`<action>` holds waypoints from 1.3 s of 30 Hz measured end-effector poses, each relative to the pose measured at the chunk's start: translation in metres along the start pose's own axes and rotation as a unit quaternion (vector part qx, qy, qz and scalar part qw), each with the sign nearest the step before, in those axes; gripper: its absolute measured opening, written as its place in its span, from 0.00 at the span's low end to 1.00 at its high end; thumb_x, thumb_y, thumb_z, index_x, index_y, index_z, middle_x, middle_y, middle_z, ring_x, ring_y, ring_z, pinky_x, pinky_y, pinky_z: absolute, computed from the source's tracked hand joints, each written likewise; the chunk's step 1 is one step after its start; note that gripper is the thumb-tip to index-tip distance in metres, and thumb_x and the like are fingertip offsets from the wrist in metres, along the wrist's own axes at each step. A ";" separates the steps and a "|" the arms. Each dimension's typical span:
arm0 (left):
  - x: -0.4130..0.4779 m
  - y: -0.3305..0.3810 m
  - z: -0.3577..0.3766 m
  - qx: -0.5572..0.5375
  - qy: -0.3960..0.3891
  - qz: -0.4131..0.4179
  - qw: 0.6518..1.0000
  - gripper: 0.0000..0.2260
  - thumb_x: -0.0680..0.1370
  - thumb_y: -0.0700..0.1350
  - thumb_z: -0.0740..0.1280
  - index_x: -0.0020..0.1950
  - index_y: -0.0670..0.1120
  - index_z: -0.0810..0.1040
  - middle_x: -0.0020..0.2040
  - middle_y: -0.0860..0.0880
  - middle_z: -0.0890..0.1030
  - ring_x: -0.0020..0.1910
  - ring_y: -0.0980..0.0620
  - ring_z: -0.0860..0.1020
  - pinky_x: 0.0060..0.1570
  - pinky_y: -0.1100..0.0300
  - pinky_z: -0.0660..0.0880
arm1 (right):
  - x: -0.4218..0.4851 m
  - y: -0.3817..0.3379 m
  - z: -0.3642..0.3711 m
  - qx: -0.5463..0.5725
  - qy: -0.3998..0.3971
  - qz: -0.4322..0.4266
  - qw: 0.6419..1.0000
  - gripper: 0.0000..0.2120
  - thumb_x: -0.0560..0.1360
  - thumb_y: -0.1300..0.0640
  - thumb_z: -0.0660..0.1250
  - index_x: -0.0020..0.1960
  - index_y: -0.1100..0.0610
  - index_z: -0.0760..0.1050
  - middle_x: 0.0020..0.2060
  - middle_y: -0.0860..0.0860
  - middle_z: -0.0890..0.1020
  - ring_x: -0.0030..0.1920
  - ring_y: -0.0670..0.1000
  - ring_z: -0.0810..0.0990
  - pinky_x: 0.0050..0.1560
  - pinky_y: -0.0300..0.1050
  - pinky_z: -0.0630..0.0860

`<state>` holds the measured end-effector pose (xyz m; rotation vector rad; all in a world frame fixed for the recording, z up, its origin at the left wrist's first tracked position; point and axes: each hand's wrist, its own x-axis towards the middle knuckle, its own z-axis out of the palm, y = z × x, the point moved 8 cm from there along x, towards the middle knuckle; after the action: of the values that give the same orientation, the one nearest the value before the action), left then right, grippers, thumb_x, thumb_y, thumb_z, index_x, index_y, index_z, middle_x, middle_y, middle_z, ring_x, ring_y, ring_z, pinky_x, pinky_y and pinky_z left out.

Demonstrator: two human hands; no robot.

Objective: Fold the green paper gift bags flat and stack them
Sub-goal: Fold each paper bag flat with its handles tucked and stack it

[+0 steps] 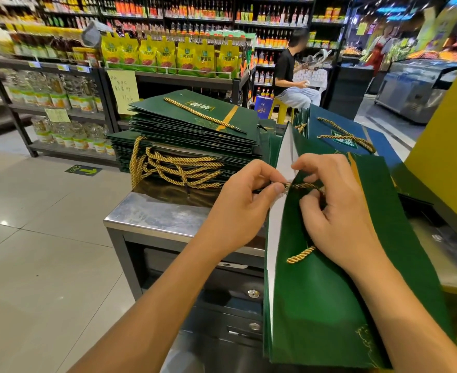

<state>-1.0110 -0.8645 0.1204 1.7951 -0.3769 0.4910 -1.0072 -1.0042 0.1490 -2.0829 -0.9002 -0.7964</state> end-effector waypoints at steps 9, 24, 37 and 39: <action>-0.002 -0.002 -0.004 -0.153 0.011 -0.078 0.985 0.03 0.86 0.38 0.55 0.54 0.44 0.66 0.44 0.44 0.84 0.35 0.46 0.83 0.35 0.50 0.82 | 0.001 0.008 -0.004 0.034 0.020 0.035 0.999 0.23 0.71 0.75 0.63 0.58 0.53 0.73 0.50 0.49 0.73 0.53 0.48 0.73 0.50 0.33 0.67; 0.001 -0.017 -0.002 -0.152 -0.022 -0.164 0.975 0.29 0.76 0.30 0.71 0.73 0.48 0.69 0.56 0.43 0.85 0.50 0.42 0.86 0.52 0.47 0.83 | 0.002 0.012 -0.005 -0.039 -0.008 0.045 0.998 0.16 0.76 0.64 0.70 0.61 0.52 0.83 0.54 0.45 0.77 0.57 0.47 0.72 0.60 0.27 0.62; -0.002 -0.014 -0.017 -0.201 0.073 -0.174 0.961 0.16 0.78 0.29 0.67 0.65 0.40 0.77 0.55 0.44 0.86 0.55 0.45 0.84 0.50 0.52 0.84 | -0.060 0.083 -0.101 -0.190 -0.032 0.360 0.913 0.23 0.75 0.37 0.69 0.60 0.54 0.79 0.46 0.49 0.83 0.48 0.51 0.81 0.46 0.49 0.77; -0.004 -0.015 -0.019 -0.210 0.087 -0.190 0.955 0.15 0.79 0.32 0.68 0.65 0.40 0.77 0.55 0.44 0.86 0.54 0.45 0.85 0.48 0.53 0.84 | -0.070 0.090 -0.102 -0.114 -0.016 0.391 0.913 0.22 0.75 0.38 0.70 0.43 0.58 0.81 0.33 0.50 0.83 0.35 0.49 0.80 0.35 0.47 0.77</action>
<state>-1.0100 -0.8425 0.1103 1.3537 -0.0021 0.2674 -1.0008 -1.1540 0.1198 -2.3814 0.0696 -0.4360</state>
